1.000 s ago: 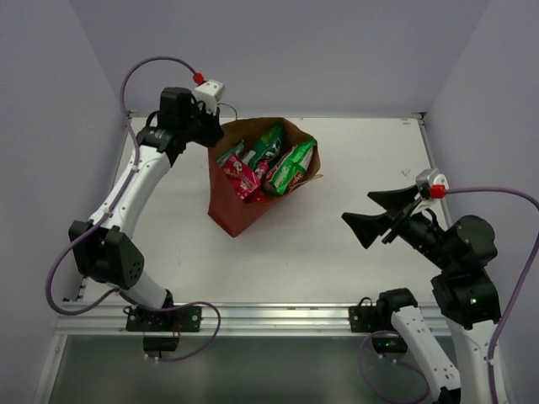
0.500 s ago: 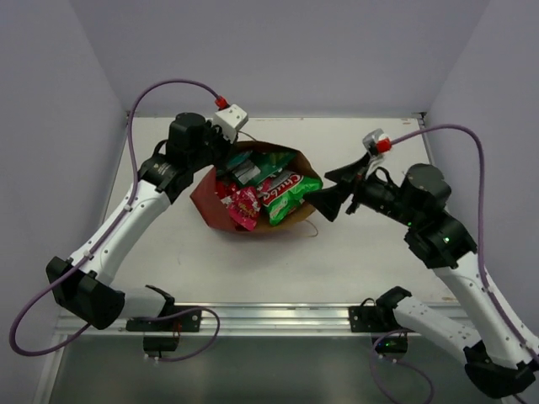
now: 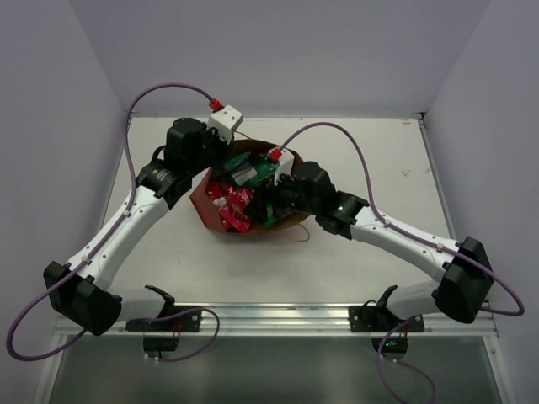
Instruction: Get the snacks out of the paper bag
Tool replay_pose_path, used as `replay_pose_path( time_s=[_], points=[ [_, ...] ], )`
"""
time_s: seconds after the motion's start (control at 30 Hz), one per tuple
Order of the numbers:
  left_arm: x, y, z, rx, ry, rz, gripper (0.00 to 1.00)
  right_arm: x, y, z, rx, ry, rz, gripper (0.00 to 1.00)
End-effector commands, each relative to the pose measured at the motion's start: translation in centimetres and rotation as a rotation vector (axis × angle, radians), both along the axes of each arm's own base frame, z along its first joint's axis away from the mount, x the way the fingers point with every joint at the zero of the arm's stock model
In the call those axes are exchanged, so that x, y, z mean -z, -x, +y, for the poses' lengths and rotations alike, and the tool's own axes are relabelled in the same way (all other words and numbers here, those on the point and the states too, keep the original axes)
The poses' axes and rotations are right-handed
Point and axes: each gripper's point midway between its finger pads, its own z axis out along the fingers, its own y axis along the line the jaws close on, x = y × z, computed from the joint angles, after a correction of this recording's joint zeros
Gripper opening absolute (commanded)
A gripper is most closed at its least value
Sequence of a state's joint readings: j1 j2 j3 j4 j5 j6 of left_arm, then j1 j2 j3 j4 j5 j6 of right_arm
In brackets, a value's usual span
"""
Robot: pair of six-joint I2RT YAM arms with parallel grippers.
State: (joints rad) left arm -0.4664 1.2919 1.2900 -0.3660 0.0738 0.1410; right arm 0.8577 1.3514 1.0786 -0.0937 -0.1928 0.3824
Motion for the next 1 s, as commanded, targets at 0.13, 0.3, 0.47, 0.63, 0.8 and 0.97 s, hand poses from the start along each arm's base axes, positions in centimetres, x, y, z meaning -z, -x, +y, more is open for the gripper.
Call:
replay_pose_path(
  time_s=[0.13, 0.3, 0.47, 0.63, 0.8, 0.97],
  points=[
    [-2.4, 0.1, 1.7, -0.118, 0.072, -0.070, 0.00, -1.9, -1.8, 4.1, -0.029, -0.105, -0.030, 0.68],
    [-2.6, 0.9, 1.7, -0.109, 0.105, -0.076, 0.00, -1.4, -2.3, 5.3, -0.063, -0.092, -0.045, 0.69],
    [-3.0, 1.7, 1.9, -0.102, 0.122, -0.085, 0.00, -1.0, -2.7, 6.1, -0.088, -0.069, -0.051, 0.68],
    [-3.4, 1.9, 2.2, -0.113, 0.126, -0.094, 0.00, -0.3, -2.2, 6.3, -0.122, -0.056, -0.033, 0.53],
    [-3.2, 1.7, 2.4, -0.130, 0.122, -0.090, 0.00, -0.8, -0.5, 6.4, -0.187, -0.055, -0.044, 0.33],
    [-3.1, 1.5, 2.7, -0.152, 0.118, -0.090, 0.00, -0.2, 0.3, 6.8, -0.240, -0.047, -0.031, 0.40]
  ],
)
